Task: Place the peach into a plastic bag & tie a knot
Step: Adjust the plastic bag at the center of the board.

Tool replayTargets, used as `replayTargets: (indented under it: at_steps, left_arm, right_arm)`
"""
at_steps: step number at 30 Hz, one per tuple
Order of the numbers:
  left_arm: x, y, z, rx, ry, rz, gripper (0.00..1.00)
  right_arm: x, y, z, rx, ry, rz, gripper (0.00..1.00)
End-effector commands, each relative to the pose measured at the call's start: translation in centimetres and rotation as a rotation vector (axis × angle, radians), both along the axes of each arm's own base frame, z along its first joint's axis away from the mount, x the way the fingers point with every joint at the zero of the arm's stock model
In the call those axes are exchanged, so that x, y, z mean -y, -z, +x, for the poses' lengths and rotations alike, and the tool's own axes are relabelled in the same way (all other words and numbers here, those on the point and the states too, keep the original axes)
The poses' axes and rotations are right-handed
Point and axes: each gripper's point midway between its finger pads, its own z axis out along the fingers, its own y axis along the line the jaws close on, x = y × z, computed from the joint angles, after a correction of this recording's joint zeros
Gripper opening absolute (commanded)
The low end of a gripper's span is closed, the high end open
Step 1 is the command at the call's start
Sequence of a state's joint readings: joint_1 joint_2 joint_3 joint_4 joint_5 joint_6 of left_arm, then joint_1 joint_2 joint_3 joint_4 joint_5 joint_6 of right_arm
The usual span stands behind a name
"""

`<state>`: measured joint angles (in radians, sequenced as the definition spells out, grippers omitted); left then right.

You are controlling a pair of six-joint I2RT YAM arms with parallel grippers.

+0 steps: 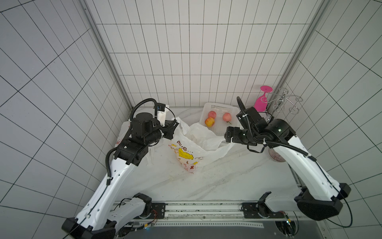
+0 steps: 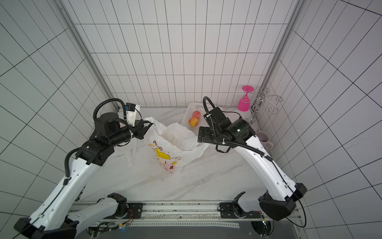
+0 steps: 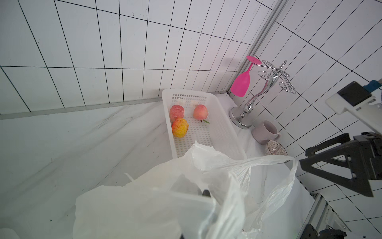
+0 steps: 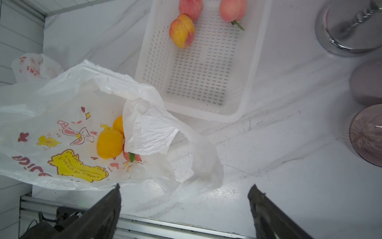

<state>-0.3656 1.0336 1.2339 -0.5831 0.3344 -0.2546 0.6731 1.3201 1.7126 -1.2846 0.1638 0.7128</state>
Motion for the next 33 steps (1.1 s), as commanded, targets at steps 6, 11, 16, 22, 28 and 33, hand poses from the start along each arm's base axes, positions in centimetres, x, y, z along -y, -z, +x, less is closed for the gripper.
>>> replayTargets:
  at_steps: [6, 11, 16, 22, 28, 33]
  left_arm:
    - [0.4, -1.3, -0.3, 0.028, 0.009, -0.025, 0.00]
    - [0.4, -1.9, -0.6, 0.038, 0.012, -0.033, 0.00]
    - [-0.3, -3.0, -1.1, 0.036, -0.020, -0.045, 0.00]
    - [-2.0, -5.2, -2.0, 0.026, -0.106, -0.060, 0.00]
    - [-1.0, -6.2, -3.5, 0.012, -0.068, -0.132, 0.00]
    - [2.6, -5.4, -4.6, -0.003, 0.014, -0.155, 0.00]
  right_arm:
    - [-1.5, 4.5, 0.8, -0.103, 0.096, 0.100, 0.89]
    - [-3.9, 5.6, 2.5, -0.115, 0.081, 0.213, 0.71]
    - [-2.7, 2.2, 4.0, -0.002, 0.001, 0.103, 0.28]
    - [-1.6, -5.1, 3.5, 0.150, -0.172, 0.014, 0.13]
    - [0.5, -10.0, 3.5, 0.240, -0.181, 0.034, 0.12]
    - [2.3, -11.1, 4.6, 0.271, -0.138, 0.023, 0.12]
